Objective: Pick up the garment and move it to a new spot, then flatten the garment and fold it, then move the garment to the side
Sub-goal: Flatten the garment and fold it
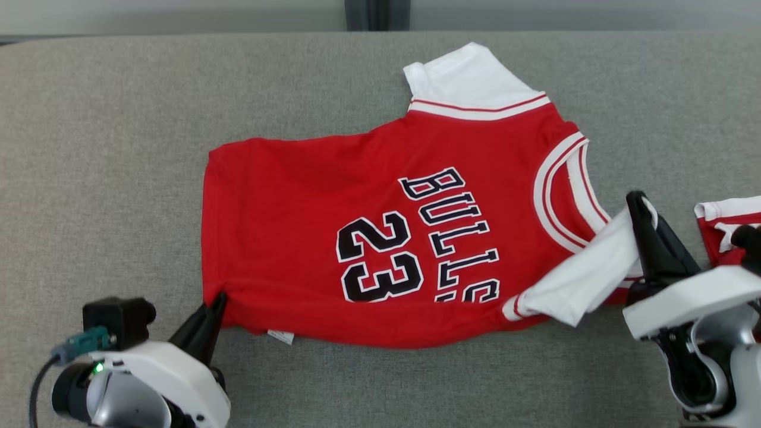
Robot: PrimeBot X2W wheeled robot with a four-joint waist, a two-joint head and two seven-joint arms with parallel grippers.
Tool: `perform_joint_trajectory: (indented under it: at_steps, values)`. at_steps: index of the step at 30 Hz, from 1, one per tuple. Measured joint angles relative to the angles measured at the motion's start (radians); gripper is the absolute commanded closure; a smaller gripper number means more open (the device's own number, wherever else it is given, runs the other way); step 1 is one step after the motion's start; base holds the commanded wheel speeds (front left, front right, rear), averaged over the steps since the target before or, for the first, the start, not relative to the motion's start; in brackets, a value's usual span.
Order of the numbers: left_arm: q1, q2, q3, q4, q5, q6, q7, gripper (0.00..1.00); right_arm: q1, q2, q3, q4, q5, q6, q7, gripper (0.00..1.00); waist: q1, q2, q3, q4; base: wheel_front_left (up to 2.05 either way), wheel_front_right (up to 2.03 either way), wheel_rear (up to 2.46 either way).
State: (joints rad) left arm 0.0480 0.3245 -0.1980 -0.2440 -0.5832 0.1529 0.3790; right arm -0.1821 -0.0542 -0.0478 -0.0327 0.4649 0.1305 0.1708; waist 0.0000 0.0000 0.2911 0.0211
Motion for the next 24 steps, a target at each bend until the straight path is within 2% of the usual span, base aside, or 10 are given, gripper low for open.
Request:
perform_joint_trajectory:
  at_steps: [6, 15, 17, 18, 20, 21, 22, 24]
  values:
    - [-0.099, -0.012, 0.012, 0.069, -0.033, -0.021, -0.002, 1.00, -0.136, -0.013, 0.021, 0.140, -0.003, 0.000, -0.062, 1.00, 0.0000, 0.0000, 0.057, 0.007, 0.00, 0.00, 0.00]
    - [-0.120, -0.031, 0.016, 0.159, -0.067, -0.039, -0.021, 1.00, -0.241, -0.035, 0.077, 0.340, 0.024, 0.000, -0.101, 1.00, 0.0000, 0.0000, 0.083, 0.012, 0.00, 0.00, 0.00]
    - [-0.115, -0.039, 0.017, 0.166, -0.071, -0.039, -0.030, 1.00, -0.248, -0.043, 0.092, 0.365, 0.044, 0.000, -0.109, 0.51, 0.0000, 0.0000, 0.082, 0.015, 0.00, 0.00, 0.00]
    - [-0.112, -0.043, 0.017, 0.168, -0.075, -0.039, -0.033, 1.00, -0.250, -0.045, 0.098, 0.373, 0.054, 0.000, -0.116, 0.00, 0.0000, 0.0000, 0.080, 0.016, 0.00, 0.00, 0.00]
    - [-0.099, -0.055, 0.017, 0.170, -0.084, -0.040, -0.048, 1.00, -0.250, -0.055, 0.103, 0.382, 0.059, 0.000, -0.143, 0.00, 0.0000, 0.0000, 0.074, 0.020, 0.00, 0.00, 0.00]
    - [-0.092, -0.060, 0.017, 0.172, -0.086, -0.041, -0.058, 0.93, -0.249, -0.059, 0.101, 0.384, 0.065, 0.000, -0.158, 0.00, 0.0000, 0.0000, 0.070, 0.022, 0.00, 0.00, 0.00]
    - [-0.091, -0.063, 0.016, 0.174, -0.085, -0.041, -0.066, 0.00, -0.246, -0.062, 0.098, 0.383, 0.065, 0.000, -0.177, 0.00, 0.0000, 0.0000, 0.066, 0.024, 0.00, 0.00, 0.00]
    - [-0.089, -0.070, 0.019, 0.176, -0.081, -0.040, -0.095, 0.00, -0.235, -0.071, 0.087, 0.375, 0.065, 0.000, -0.212, 0.00, 0.0000, 0.0000, 0.055, 0.028, 0.00, 0.00, 0.00]
